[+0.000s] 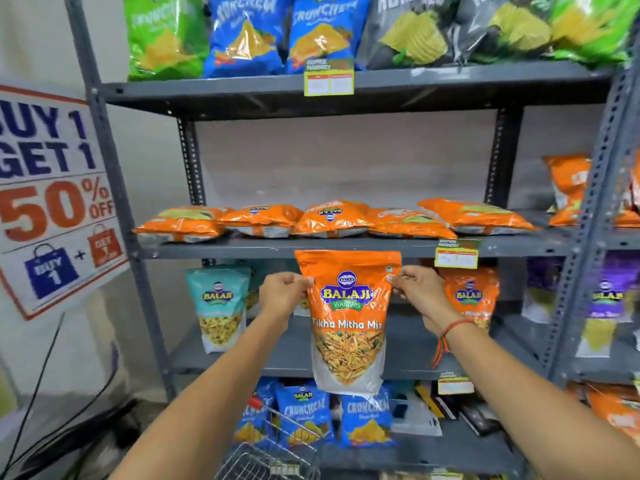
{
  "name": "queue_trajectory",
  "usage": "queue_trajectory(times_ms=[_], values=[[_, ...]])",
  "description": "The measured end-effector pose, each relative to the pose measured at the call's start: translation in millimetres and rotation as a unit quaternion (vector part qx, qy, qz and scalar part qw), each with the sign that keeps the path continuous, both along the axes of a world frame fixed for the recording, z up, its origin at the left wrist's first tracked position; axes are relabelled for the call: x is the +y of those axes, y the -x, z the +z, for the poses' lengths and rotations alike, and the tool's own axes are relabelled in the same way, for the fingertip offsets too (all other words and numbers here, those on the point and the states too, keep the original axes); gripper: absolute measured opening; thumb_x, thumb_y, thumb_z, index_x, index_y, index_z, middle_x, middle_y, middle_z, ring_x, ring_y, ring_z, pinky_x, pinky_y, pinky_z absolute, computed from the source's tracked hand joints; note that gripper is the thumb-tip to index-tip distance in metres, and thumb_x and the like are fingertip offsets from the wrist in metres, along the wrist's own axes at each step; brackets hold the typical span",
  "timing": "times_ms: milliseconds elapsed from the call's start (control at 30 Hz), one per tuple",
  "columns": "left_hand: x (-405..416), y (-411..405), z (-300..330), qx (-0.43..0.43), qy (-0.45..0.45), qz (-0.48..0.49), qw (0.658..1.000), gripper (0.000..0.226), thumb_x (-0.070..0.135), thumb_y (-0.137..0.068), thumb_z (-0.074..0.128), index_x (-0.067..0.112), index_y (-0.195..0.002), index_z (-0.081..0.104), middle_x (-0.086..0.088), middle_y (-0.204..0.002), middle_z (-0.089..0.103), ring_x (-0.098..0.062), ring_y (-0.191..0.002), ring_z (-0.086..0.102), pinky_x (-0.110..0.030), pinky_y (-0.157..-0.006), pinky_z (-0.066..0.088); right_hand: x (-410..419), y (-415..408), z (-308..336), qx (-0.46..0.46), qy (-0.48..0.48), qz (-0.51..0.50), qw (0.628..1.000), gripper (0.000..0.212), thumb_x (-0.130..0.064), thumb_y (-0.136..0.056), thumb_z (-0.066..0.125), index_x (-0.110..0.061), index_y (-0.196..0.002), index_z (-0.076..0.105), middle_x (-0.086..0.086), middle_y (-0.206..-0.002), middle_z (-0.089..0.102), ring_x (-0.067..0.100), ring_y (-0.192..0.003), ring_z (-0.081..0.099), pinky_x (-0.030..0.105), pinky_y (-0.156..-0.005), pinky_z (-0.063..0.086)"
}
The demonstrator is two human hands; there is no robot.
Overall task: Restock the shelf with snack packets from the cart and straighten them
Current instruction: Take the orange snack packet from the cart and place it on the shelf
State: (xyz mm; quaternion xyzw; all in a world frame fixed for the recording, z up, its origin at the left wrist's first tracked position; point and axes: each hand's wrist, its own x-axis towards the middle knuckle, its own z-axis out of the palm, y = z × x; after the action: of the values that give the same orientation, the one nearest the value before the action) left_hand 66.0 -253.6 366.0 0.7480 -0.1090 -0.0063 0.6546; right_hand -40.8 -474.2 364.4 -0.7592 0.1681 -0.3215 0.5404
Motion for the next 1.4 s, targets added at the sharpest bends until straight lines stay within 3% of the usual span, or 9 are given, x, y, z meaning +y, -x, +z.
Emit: queue_trajectory(times_ms=[133,367,500,633,767,967,1100,1233,1400], values=[[-56.1,-16.5,-37.4,0.025,-0.021,0.003,0.999,0.020,0.029,-0.073,0.075,0.011,-0.064,0.072,-0.007,-0.073,0.076,-0.023,-0.072,0.071,-0.039,-0.076,0.058,-51.2,-17.0,-31.2,0.030,0.008,-0.011,0.999,0.020,-0.013,-0.082,0.066,-0.013,-0.062,0.066,0.004,-0.065,0.067,0.013,-0.062,0.058,0.025,-0.058,0.044],[-157.0,-51.8,-76.3,0.065,-0.065,0.052,0.994,0.024,0.031,-0.075,0.072,0.022,-0.055,0.063,-0.005,-0.073,0.069,-0.024,-0.077,0.064,-0.035,-0.075,0.052,-143.3,-64.1,-77.6,0.092,0.029,-0.035,0.995,0.025,-0.017,-0.080,0.068,-0.004,-0.059,0.065,0.011,-0.062,0.064,0.017,-0.058,0.054,0.030,-0.056,0.039],[-199.0,-84.0,-93.9,0.083,-0.071,0.068,0.992,0.027,0.032,-0.074,0.072,0.023,-0.050,0.062,-0.007,-0.074,0.071,-0.026,-0.075,0.063,-0.032,-0.072,0.049,-179.3,-97.0,-91.2,0.122,0.032,-0.037,0.991,0.026,-0.023,-0.083,0.065,-0.001,-0.070,0.068,0.012,-0.070,0.069,0.016,-0.062,0.056,0.027,-0.057,0.040],[-221.7,-112.1,-108.8,0.085,-0.074,0.077,0.991,0.013,0.032,-0.075,0.073,0.021,-0.068,0.072,-0.009,-0.084,0.076,-0.026,-0.081,0.068,-0.031,-0.074,0.050,-204.6,-129.4,-107.3,0.128,0.021,-0.027,0.991,0.021,-0.024,-0.082,0.067,-0.006,-0.073,0.071,0.010,-0.076,0.072,0.019,-0.069,0.062,0.031,-0.065,0.046],[-231.4,-130.6,-118.4,0.074,-0.088,0.088,0.989,0.017,0.029,-0.078,0.071,0.013,-0.083,0.076,-0.008,-0.085,0.073,-0.022,-0.076,0.060,-0.028,-0.071,0.043,-214.1,-150.1,-118.7,0.146,0.002,-0.024,0.989,0.016,-0.023,-0.082,0.067,-0.010,-0.074,0.073,0.006,-0.078,0.073,0.022,-0.077,0.066,0.036,-0.076,0.051],[-233.2,-141.1,-131.9,0.071,-0.084,0.088,0.990,0.021,0.031,-0.081,0.068,0.011,-0.087,0.075,-0.014,-0.094,0.074,-0.025,-0.081,0.061,-0.030,-0.076,0.043,-210.5,-160.1,-130.6,0.142,-0.023,-0.025,0.989,0.014,-0.024,-0.083,0.067,-0.012,-0.085,0.074,0.004,-0.083,0.073,0.020,-0.083,0.067,0.029,-0.074,0.049],[-216.5,-137.1,-125.7,0.096,-0.080,0.085,0.989,0.026,0.033,-0.080,0.070,0.015,-0.098,0.073,-0.010,-0.104,0.072,-0.025,-0.091,0.059,-0.027,-0.078,0.039,-197.8,-165.8,-132.6,0.118,-0.028,-0.060,0.991,0.027,-0.031,-0.077,0.072,-0.015,-0.099,0.071,0.006,-0.099,0.074,0.024,-0.095,0.067,0.042,-0.088,0.053],[-173.1,-126.3,-112.7,0.086,-0.031,0.106,0.990,0.024,0.032,-0.076,0.073,0.018,-0.096,0.075,-0.005,-0.098,0.074,-0.016,-0.086,0.058,-0.024,-0.079,0.042,-160.7,-169.2,-122.3,0.054,-0.044,-0.093,0.993,0.042,-0.048,-0.067,0.072,-0.021,-0.099,0.062,0.010,-0.100,0.069,0.025,-0.088,0.066,0.046,-0.082,0.056],[-71.9,-113.9,-110.9,0.063,0.005,0.130,0.990,0.023,0.031,-0.068,0.078,0.015,-0.084,0.076,-0.008,-0.088,0.077,-0.015,-0.082,0.067,-0.034,-0.087,0.052,-53.2,-171.6,-100.1,-0.024,-0.024,-0.019,0.999,0.033,-0.035,-0.077,0.070,-0.021,-0.106,0.060,0.005,-0.097,0.063,0.020,-0.081,0.061,0.031,-0.077,0.052]])
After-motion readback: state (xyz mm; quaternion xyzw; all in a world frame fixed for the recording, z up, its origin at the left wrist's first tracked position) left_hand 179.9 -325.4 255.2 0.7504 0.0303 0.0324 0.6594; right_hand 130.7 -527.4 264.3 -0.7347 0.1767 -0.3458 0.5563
